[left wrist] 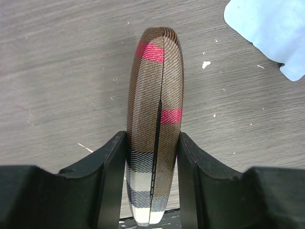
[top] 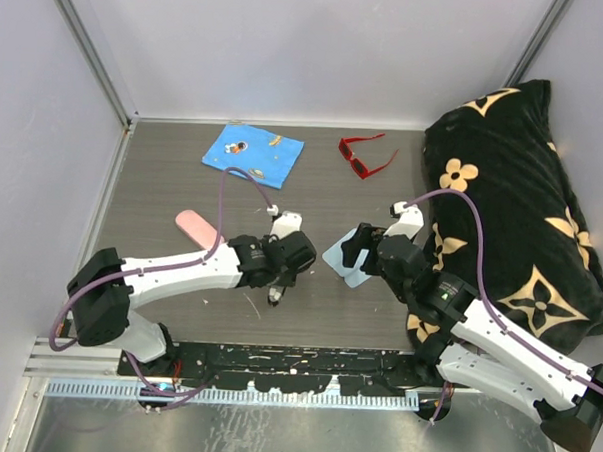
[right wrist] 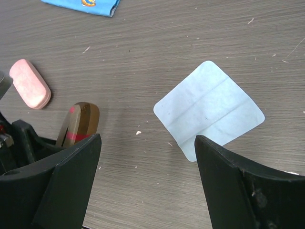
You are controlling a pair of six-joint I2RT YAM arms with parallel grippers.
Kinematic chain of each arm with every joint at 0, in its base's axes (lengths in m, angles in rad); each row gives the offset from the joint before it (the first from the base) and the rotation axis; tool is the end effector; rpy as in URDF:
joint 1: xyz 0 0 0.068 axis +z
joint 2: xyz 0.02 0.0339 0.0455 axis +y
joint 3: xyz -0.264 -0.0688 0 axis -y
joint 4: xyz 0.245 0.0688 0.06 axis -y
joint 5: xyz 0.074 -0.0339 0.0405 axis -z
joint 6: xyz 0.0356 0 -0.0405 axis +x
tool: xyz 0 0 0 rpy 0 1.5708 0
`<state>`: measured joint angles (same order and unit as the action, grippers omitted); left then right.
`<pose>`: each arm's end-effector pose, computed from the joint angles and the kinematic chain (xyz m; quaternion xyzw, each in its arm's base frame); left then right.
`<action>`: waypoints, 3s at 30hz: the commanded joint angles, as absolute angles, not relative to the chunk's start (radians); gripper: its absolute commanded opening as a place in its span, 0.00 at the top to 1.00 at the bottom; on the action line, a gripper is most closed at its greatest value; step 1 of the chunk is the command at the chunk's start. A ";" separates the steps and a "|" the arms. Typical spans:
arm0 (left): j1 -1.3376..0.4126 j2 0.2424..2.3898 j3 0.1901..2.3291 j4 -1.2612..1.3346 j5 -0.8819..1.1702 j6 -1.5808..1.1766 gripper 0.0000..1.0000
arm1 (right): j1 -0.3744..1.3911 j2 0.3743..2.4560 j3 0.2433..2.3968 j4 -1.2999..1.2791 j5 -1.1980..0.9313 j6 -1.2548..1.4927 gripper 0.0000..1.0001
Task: Organize the sunglasses
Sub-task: Place the sunglasses case at the center of the board, then adjust the sunglasses case at the center of the board.
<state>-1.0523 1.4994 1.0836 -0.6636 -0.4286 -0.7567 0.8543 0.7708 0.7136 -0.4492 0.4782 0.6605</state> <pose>0.1614 -0.2530 0.2390 0.0884 0.9451 -0.0593 0.3091 0.1247 0.1182 0.2921 0.0386 0.8449 0.1904 0.4984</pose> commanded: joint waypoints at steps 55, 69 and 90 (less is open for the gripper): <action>-0.982 1.293 0.842 -0.439 -0.269 -0.923 0.34 | 0.854 0.768 0.686 -0.452 0.475 0.792 0.15; -0.982 1.405 0.909 -0.439 -0.210 -0.857 0.30 | 0.854 0.805 0.673 -0.415 0.441 0.788 0.14; -0.943 1.344 0.797 -0.424 -0.207 -0.871 0.50 | 0.854 0.953 0.633 -0.275 0.257 0.835 0.15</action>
<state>-0.9665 1.3952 0.8371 -0.4534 -0.2062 -0.8757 0.8543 0.9398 0.6147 -0.3561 0.2962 0.8196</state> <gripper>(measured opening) 0.518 0.852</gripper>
